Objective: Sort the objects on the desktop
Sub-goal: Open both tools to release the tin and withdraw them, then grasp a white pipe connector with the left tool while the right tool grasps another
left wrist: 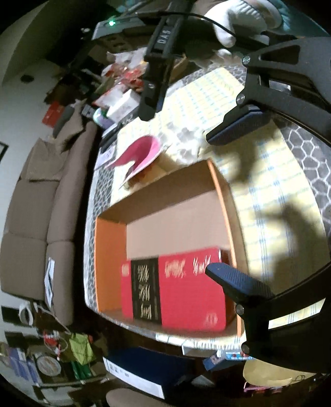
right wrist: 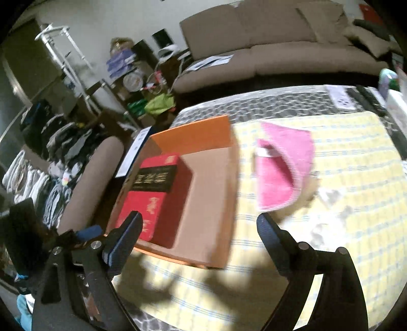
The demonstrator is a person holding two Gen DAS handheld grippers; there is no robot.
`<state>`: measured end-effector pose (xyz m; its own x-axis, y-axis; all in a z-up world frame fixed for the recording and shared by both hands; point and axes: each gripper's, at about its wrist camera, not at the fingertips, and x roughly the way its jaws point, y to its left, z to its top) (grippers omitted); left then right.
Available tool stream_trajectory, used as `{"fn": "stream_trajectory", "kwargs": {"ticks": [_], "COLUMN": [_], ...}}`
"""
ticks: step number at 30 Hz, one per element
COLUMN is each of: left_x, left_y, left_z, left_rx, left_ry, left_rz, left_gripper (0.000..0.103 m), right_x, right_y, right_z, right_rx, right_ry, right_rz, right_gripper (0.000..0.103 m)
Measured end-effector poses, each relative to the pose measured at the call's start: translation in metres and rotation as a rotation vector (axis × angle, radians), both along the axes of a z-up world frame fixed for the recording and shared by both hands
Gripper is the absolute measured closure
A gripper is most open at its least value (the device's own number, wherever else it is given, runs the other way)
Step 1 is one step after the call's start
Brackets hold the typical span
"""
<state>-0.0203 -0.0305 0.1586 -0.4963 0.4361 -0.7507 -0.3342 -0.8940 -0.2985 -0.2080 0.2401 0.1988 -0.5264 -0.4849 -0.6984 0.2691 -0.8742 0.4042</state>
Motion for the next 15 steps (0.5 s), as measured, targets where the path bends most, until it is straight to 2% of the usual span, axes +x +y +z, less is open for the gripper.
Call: {"fn": "stream_trajectory", "kwargs": {"ticks": [8, 15], "left_x": [0.011, 0.018], "left_y": [0.054, 0.106], "left_z": [-0.01, -0.024], "left_rx": [-0.011, 0.009], "left_ry": [-0.003, 0.015], "left_rz": [-0.071, -0.14], "left_gripper": [0.01, 0.01], "right_x": [0.012, 0.014], "right_y": [0.067, 0.12], "right_z": [-0.014, -0.042], "right_rx": [0.073, 0.056], "right_ry": [-0.005, -0.039], "right_rz": [-0.104, -0.199], "right_gripper": [0.01, 0.01]}}
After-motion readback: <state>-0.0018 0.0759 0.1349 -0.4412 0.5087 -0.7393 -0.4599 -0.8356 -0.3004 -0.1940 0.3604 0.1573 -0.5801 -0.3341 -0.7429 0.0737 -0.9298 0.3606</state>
